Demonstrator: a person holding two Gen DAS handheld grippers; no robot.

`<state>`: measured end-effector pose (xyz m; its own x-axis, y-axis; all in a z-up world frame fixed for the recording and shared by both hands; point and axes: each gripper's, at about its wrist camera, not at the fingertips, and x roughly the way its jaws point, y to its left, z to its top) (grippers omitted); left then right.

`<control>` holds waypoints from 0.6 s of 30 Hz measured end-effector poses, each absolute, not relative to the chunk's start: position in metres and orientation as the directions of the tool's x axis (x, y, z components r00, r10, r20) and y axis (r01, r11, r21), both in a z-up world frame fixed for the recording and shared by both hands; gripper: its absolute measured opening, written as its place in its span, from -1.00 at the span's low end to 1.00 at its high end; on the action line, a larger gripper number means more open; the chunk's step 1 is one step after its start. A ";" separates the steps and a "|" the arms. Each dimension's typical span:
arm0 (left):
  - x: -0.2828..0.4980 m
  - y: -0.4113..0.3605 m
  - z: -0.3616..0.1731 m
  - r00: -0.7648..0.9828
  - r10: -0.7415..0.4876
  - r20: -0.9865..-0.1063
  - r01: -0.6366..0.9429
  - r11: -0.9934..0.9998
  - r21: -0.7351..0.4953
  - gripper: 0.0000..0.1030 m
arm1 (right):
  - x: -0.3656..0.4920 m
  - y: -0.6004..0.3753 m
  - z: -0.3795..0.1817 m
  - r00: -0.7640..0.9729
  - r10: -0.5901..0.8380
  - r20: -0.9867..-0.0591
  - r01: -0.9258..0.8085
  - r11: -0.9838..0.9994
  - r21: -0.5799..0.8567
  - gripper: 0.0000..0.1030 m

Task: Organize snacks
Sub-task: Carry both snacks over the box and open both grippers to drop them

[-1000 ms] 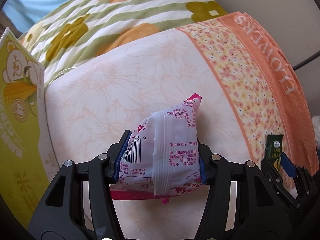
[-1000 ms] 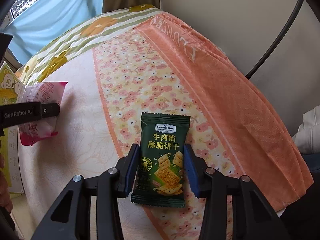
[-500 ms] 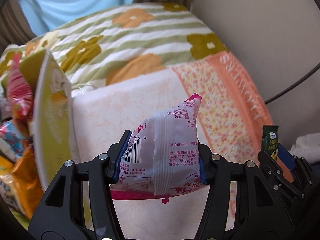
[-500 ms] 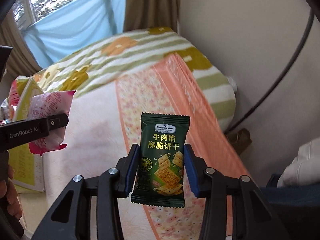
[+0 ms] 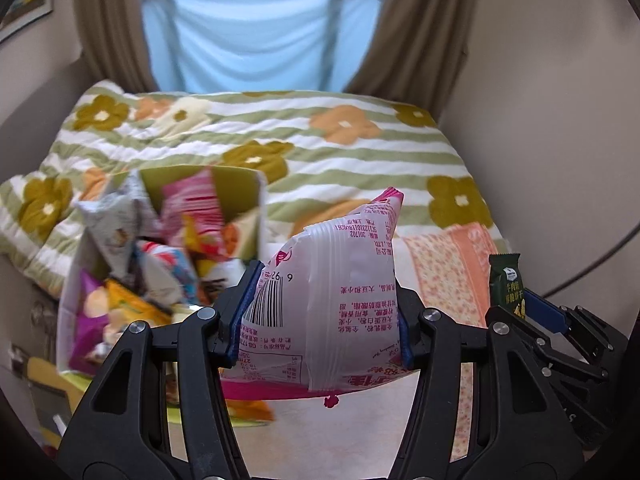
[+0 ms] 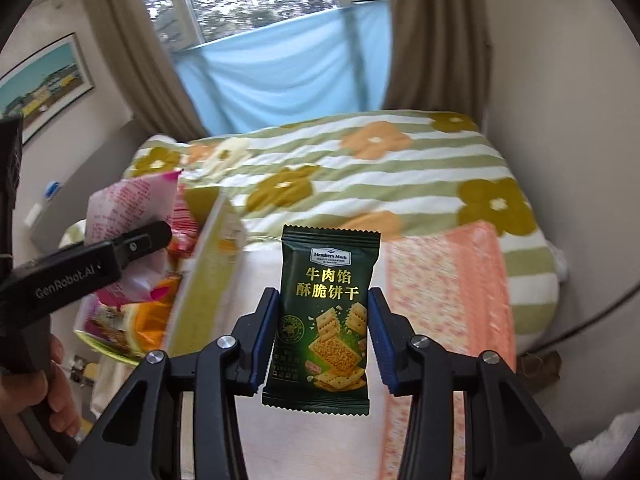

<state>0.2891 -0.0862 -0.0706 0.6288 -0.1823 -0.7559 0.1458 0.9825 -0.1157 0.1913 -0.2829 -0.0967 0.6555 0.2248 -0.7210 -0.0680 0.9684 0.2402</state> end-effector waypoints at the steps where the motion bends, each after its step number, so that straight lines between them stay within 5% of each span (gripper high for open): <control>1: 0.289 -0.076 -0.070 0.633 -0.173 -0.754 0.127 0.985 -0.119 0.01 | 0.194 -0.276 -0.094 0.654 0.229 -0.721 -0.079 0.969 0.236 -0.22; 18: 0.342 0.114 -0.109 0.562 -0.099 -0.821 0.031 0.995 -0.098 0.01 | 0.258 -0.099 -0.071 0.618 0.392 -0.682 -0.240 0.920 0.311 -0.21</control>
<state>0.3416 0.1138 -0.1086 0.5621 -0.0988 -0.8212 0.0315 0.9947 -0.0981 0.2575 -0.0994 -0.0714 0.6180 0.3916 -0.6817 -0.2402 0.9197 0.3106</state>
